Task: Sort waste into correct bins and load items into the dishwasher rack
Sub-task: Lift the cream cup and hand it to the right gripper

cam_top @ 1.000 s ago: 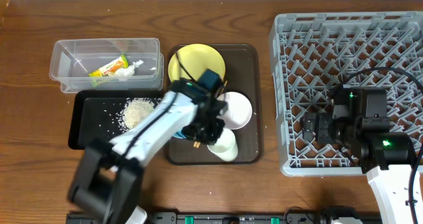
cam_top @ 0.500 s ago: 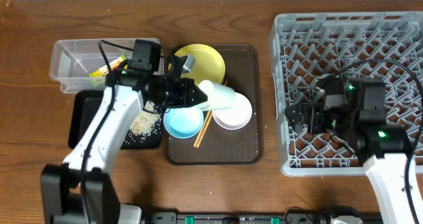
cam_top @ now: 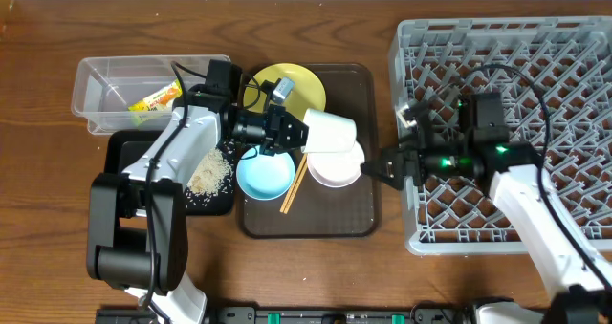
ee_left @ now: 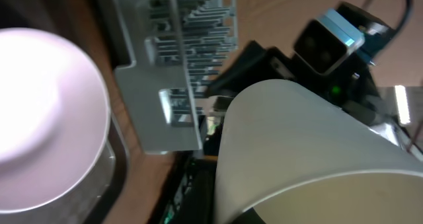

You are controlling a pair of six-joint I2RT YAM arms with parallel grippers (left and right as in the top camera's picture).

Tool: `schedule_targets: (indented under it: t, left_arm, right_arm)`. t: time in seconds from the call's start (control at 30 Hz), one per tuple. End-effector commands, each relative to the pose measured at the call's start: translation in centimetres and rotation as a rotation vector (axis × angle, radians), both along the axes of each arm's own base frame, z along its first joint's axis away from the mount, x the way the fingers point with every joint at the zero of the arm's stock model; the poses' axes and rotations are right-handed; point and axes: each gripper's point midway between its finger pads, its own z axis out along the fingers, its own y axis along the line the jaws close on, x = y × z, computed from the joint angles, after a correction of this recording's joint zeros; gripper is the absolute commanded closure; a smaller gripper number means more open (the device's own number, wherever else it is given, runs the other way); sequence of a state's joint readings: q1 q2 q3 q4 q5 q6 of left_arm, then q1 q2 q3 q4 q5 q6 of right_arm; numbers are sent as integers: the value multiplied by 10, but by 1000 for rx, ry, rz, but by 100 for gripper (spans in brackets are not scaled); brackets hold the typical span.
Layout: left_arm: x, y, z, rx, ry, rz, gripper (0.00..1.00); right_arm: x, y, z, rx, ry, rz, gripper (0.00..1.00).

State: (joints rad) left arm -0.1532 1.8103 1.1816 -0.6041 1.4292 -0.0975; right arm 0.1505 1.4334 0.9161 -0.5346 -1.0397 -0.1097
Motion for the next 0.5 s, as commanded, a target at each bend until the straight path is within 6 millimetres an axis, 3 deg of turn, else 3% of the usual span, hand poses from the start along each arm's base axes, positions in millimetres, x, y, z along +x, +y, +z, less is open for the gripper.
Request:
schedule_targets:
  t: [0.0, 0.13, 0.47]
  left_arm:
    - [0, -1, 16, -81, -10, -18, 94]
    - [0, -1, 17, -80, -11, -18, 94]
    - [0, -1, 16, -77, -11, -18, 94]
  right_arm:
    - [0, 16, 9, 85, -35, 83, 16]
    - [10, 28, 10, 118, -68, 102, 15]
    - [19, 55, 42, 233, -247, 190, 15]
